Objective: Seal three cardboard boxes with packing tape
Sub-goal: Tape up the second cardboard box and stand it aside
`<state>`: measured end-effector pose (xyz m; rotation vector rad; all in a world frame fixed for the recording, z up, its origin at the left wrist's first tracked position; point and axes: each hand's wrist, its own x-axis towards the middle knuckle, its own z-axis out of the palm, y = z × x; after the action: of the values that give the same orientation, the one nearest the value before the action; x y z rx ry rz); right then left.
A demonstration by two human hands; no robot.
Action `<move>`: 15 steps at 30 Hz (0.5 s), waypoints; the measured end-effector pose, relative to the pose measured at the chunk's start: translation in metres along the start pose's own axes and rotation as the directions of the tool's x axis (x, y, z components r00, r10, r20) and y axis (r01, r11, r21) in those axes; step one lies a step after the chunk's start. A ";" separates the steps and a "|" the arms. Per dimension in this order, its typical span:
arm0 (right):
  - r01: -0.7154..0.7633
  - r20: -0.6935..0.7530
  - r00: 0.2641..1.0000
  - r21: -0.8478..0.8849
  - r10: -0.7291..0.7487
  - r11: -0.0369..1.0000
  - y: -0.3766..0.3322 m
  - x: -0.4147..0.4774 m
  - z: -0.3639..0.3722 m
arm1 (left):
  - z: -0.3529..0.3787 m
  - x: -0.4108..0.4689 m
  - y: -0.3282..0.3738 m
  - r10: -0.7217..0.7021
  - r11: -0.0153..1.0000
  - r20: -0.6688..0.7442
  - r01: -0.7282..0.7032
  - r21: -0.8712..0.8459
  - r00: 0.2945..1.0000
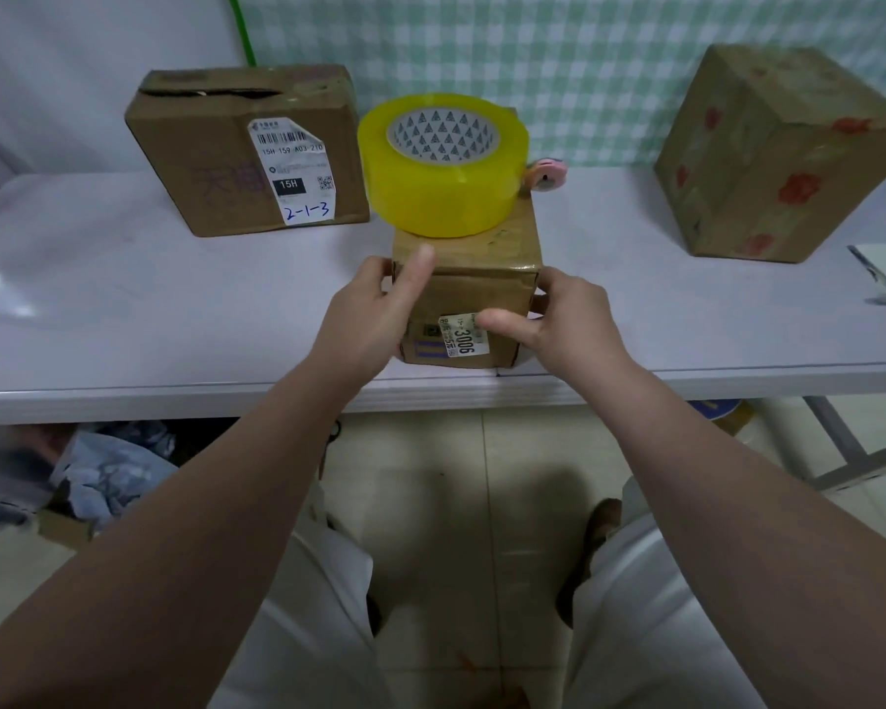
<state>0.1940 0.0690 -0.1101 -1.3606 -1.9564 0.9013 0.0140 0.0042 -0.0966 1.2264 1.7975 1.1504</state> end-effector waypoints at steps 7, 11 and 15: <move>-0.014 0.036 0.999 -0.068 0.017 0.998 -0.007 0.000 -0.009 | 0.000 0.005 0.010 -0.181 0.980 0.040 0.184 -0.073 0.983; -0.029 -0.065 0.998 -0.104 0.022 0.994 -0.012 0.007 -0.009 | -0.004 0.007 0.013 -0.235 0.966 0.099 0.243 -0.087 0.967; -0.053 0.002 0.999 -0.112 0.053 0.992 0.000 0.003 -0.010 | -0.010 0.012 0.016 -0.293 0.945 0.152 0.311 -0.105 0.944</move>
<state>0.2008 0.0740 -0.1044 -1.4815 -2.0091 0.8307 0.0066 0.0153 -0.0787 0.8931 1.7110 0.9661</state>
